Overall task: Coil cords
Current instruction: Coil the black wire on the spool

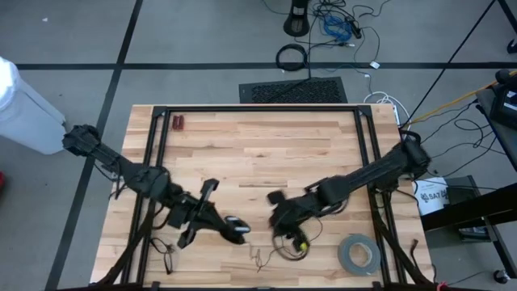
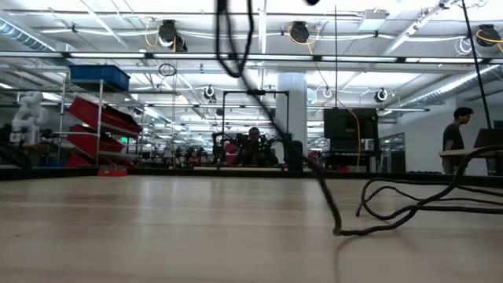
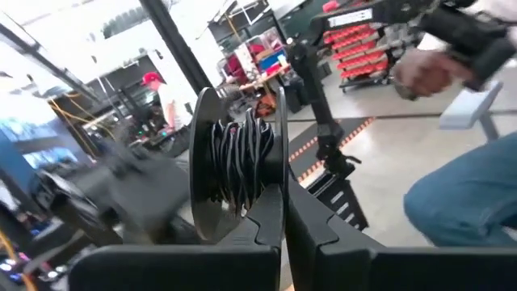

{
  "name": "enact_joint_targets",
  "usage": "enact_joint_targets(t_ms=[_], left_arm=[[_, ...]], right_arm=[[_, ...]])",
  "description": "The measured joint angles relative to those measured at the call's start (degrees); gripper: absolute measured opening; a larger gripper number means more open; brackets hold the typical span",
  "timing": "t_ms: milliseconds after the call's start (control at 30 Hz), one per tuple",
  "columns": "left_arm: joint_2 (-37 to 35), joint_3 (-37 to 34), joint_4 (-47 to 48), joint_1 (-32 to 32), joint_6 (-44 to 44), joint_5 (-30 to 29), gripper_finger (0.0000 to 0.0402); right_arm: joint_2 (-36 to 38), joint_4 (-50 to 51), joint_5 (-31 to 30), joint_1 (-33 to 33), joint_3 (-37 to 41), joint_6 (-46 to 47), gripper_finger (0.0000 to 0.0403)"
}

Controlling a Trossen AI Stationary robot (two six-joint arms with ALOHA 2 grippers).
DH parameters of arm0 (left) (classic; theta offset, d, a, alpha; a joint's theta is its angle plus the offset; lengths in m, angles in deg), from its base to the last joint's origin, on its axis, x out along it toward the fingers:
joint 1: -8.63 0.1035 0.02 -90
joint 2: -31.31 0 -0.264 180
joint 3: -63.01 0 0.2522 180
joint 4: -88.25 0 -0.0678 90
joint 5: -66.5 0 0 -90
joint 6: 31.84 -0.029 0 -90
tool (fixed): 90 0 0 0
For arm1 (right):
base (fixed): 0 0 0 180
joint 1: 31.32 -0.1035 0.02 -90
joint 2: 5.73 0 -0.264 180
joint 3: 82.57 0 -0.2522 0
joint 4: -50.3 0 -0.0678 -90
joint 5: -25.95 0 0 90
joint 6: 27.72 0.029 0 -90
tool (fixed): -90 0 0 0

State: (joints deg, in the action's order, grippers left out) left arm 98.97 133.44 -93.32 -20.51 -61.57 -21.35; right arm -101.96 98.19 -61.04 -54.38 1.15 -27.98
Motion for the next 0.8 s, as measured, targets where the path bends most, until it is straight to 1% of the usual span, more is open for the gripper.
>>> enact_joint_targets(t_ms=[67,133,200,300,333,400,467,567,633,700,800], left_arm=[[0.3,0.0,-0.2,1.1,0.9,1.4,0.0003],[0.7,0.0,-0.2,1.4,0.9,2.5,0.0003],[1.2,0.0,-0.7,1.4,1.1,2.9,0.0003],[1.8,0.0,-0.9,1.4,2.7,4.2,0.0003],[2.1,0.0,-0.9,1.4,3.6,4.6,0.0003],[2.7,0.0,-1.0,1.1,3.9,5.1,0.0003],[3.6,0.0,-1.5,0.7,3.9,5.2,0.0003],[4.9,0.0,-2.6,0.5,4.0,6.0,0.0003],[5.7,0.0,-2.8,0.5,4.0,6.9,0.0003],[6.3,0.0,-3.2,0.7,3.9,7.1,0.0003],[6.6,0.0,-3.6,1.0,3.5,8.9,0.0003]], right_arm=[[3.7,5.3,-2.3,-0.5,0.0,2.0,0.0125],[7.5,8.0,-4.2,-1.7,1.1,4.8,0.0125],[11.4,6.8,-5.9,-3.6,4.3,7.9,0.0125],[16.4,-0.7,-8.5,-6.9,12.3,13.0,0.0125],[17.9,-4.6,-9.7,-8.1,15.9,14.7,0.0125],[20.0,-15.6,-13.2,-10.0,23.7,17.0,0.0125],[20.5,-30.7,-16.9,-11.1,31.2,18.0,0.0125],[17.5,-53.3,-17.9,-10.9,39.7,18.2,0.0125],[13.8,-64.1,-17.9,-10.1,42.4,17.8,0.0125],[9.6,-71.7,-17.5,-9.4,42.6,17.2,0.0125],[2.7,-78.8,-12.9,-8.3,40.6,16.2,0.0125]])
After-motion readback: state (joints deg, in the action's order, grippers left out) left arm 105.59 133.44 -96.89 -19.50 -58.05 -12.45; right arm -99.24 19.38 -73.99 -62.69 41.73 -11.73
